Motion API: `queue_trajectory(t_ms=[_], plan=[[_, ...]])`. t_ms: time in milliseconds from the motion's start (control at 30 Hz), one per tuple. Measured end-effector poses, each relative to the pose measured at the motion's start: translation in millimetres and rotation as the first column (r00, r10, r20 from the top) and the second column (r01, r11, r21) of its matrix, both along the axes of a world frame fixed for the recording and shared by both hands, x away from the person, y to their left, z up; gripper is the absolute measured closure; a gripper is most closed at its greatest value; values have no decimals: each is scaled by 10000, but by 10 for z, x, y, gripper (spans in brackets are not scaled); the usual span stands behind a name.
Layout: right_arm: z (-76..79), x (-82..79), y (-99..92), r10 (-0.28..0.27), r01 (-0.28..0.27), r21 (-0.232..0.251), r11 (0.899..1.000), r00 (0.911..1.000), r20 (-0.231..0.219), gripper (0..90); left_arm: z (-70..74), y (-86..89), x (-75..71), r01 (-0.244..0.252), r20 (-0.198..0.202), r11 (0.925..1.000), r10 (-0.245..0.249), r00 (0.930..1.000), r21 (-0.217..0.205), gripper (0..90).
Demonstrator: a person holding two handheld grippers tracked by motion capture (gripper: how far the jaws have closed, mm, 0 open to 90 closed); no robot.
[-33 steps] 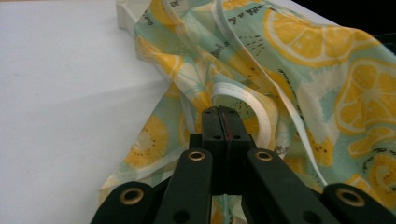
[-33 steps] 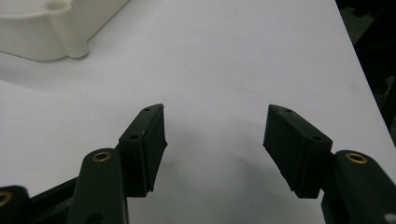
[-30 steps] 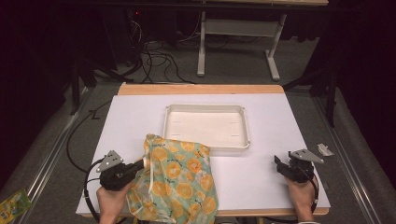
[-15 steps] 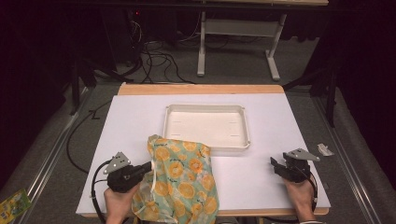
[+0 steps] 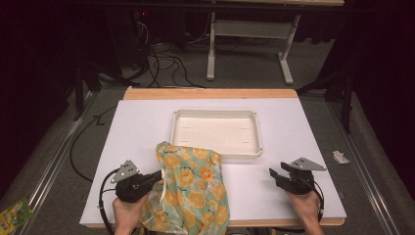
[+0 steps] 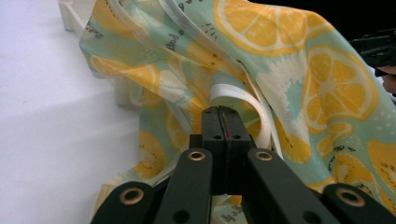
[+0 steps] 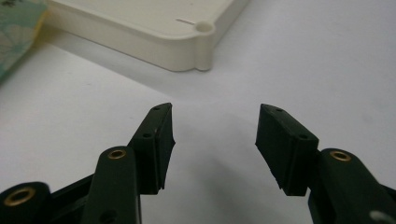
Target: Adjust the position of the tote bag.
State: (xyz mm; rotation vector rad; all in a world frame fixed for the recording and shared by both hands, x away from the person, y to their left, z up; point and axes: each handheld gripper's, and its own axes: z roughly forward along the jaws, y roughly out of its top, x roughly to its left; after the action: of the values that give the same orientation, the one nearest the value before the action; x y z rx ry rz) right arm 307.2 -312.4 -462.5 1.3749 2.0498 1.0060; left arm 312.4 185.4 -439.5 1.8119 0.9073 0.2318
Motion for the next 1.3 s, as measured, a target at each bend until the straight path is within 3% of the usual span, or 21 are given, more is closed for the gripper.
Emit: queue_trajectory(t_ms=[267, 733, 1033, 1300], plan=[[104, -120, 252, 901, -903, 132, 9958, 9958, 183, 459, 3, -64, 10, 175, 6, 9998, -175, 9998, -76, 900], [171, -191, 512, 1682, -1686, 190, 9855, 9855, 233, 460, 1, -186, 26, 413, 63, 9991, -413, 9991, 19, 900], [207, -237, 673, 2242, -2248, 321, 9739, 9743, 206, 458, 12, -265, 31, 585, 152, 9982, -587, 9982, 147, 900], [228, -275, 869, 2957, -2963, 277, 9547, 9550, 227, 439, 22, -298, 34, 655, 196, 9978, -657, 9976, 132, 900]])
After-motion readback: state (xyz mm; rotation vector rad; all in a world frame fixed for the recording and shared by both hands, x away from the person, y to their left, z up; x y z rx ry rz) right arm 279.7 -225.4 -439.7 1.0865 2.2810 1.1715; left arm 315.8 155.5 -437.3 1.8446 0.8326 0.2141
